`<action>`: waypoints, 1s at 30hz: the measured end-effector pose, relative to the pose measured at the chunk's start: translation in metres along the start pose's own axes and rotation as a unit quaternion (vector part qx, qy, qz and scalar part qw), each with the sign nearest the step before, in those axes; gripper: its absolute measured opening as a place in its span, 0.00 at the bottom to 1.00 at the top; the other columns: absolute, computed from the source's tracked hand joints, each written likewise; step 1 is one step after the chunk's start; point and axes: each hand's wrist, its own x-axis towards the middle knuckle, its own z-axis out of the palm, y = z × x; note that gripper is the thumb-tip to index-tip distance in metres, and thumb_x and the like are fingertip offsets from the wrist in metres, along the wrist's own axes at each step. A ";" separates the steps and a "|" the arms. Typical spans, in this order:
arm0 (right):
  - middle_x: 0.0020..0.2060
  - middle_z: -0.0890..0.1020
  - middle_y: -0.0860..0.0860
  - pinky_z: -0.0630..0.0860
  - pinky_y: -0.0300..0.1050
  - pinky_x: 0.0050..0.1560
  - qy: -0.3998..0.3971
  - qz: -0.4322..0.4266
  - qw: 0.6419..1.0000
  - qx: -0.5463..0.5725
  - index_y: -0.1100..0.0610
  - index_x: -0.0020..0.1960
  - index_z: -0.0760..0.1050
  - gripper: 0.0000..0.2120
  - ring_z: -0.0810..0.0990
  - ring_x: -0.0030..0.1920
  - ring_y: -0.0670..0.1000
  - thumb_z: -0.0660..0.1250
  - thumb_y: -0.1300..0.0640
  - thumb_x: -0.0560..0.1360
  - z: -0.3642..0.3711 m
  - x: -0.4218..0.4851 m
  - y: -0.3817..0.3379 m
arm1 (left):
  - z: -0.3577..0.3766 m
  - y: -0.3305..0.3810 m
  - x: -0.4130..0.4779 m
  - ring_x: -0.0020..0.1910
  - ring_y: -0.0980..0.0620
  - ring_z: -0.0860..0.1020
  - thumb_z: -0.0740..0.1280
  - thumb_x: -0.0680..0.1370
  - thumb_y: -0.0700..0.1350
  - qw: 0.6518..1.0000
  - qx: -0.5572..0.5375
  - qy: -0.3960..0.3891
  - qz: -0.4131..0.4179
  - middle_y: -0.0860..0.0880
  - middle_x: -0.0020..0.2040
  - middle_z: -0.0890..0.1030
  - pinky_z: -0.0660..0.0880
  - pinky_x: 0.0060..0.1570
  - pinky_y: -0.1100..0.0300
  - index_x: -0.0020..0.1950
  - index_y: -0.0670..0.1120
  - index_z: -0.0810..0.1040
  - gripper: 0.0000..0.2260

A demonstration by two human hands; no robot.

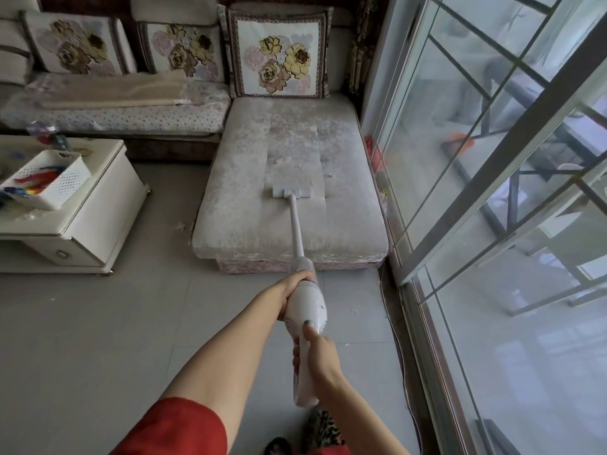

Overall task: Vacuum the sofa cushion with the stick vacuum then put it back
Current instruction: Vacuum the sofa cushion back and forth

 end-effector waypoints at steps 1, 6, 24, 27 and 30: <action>0.28 0.72 0.54 0.66 0.40 0.27 0.000 0.001 1.000 -0.003 0.63 0.41 0.73 0.16 0.69 0.24 0.50 0.60 0.51 0.78 0.002 0.003 -0.004 | -0.001 0.004 0.002 0.36 0.45 0.79 0.70 0.66 0.63 1.000 -0.001 0.001 -0.001 0.43 0.39 0.80 0.75 0.34 0.59 0.53 0.44 0.76 0.26; 0.29 0.71 0.54 0.65 0.40 0.28 0.000 0.002 1.000 -0.003 0.63 0.41 0.73 0.16 0.68 0.25 0.50 0.60 0.50 0.78 0.012 0.033 -0.033 | -0.007 0.040 0.019 0.35 0.45 0.79 0.71 0.65 0.64 1.000 -0.005 -0.004 0.002 0.43 0.39 0.80 0.75 0.34 0.60 0.54 0.44 0.76 0.28; 0.27 0.73 0.54 0.68 0.38 0.25 -0.025 -0.032 0.999 -0.035 0.63 0.41 0.74 0.15 0.71 0.23 0.51 0.60 0.52 0.78 0.043 0.132 -0.175 | -0.019 0.203 0.062 0.34 0.45 0.78 0.70 0.68 0.60 1.000 -0.016 0.012 0.013 0.44 0.35 0.79 0.74 0.34 0.60 0.42 0.44 0.76 0.19; 0.28 0.74 0.55 0.69 0.39 0.25 -0.025 -0.031 0.998 -0.039 0.64 0.41 0.74 0.15 0.71 0.24 0.51 0.60 0.53 0.78 0.052 0.145 -0.191 | -0.026 0.224 0.069 0.33 0.45 0.78 0.70 0.68 0.60 1.000 -0.013 0.009 0.011 0.44 0.35 0.79 0.74 0.33 0.61 0.43 0.44 0.76 0.19; 0.28 0.75 0.55 0.70 0.40 0.27 -0.019 -0.031 0.998 -0.049 0.64 0.41 0.76 0.16 0.72 0.24 0.52 0.60 0.52 0.78 0.064 0.162 -0.208 | -0.036 0.246 0.082 0.34 0.45 0.78 0.70 0.67 0.61 1.000 -0.010 0.007 0.001 0.43 0.36 0.80 0.74 0.34 0.60 0.44 0.44 0.77 0.21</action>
